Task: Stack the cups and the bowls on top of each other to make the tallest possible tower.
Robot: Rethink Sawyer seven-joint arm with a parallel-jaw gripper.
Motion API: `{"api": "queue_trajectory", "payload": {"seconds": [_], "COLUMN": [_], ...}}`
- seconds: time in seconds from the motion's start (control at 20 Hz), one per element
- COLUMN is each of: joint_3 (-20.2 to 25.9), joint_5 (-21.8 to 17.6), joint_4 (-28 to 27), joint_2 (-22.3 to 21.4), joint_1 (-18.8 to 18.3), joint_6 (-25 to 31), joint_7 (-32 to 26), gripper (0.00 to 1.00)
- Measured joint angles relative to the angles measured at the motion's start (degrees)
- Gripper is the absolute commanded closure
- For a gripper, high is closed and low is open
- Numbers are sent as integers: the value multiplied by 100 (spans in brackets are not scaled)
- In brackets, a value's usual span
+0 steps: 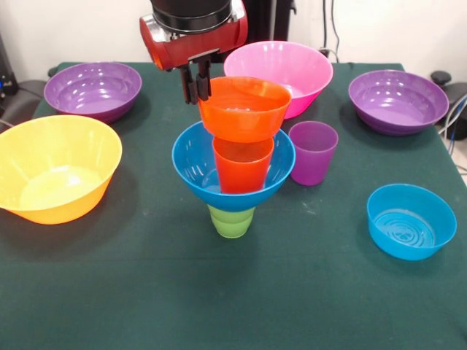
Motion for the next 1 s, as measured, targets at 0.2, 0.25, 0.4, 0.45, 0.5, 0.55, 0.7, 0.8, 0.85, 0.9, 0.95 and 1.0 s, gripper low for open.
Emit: {"api": "queue_trajectory", "payload": {"seconds": [0.2,0.25,0.4,0.45,0.5,0.55,0.7,0.8,0.85,0.9,0.95,1.0], "joint_3": [0,0,0,0,0,0,0,0,0,-1,0,0], "joint_5": [0,0,0,0,0,-1,-1,-1,-1,-1,0,-1], "joint_4": [-45,-74,-115,-128,-136,-147,-180,-208,-221,-246,-255,-273], "joint_2": [1,1,1,1,1,1,6,12,15,18,20,22], "joint_1": [3,4,4,4,4,5,6,11,14,19,22,30], "joint_6": [0,0,0,0,0,0,0,0,0,0,0,1], "joint_7": [0,0,0,0,0,0,0,0,0,0,0,0], "gripper": [100,100,100,100,100,100,100,100,100,100,100,100]}}
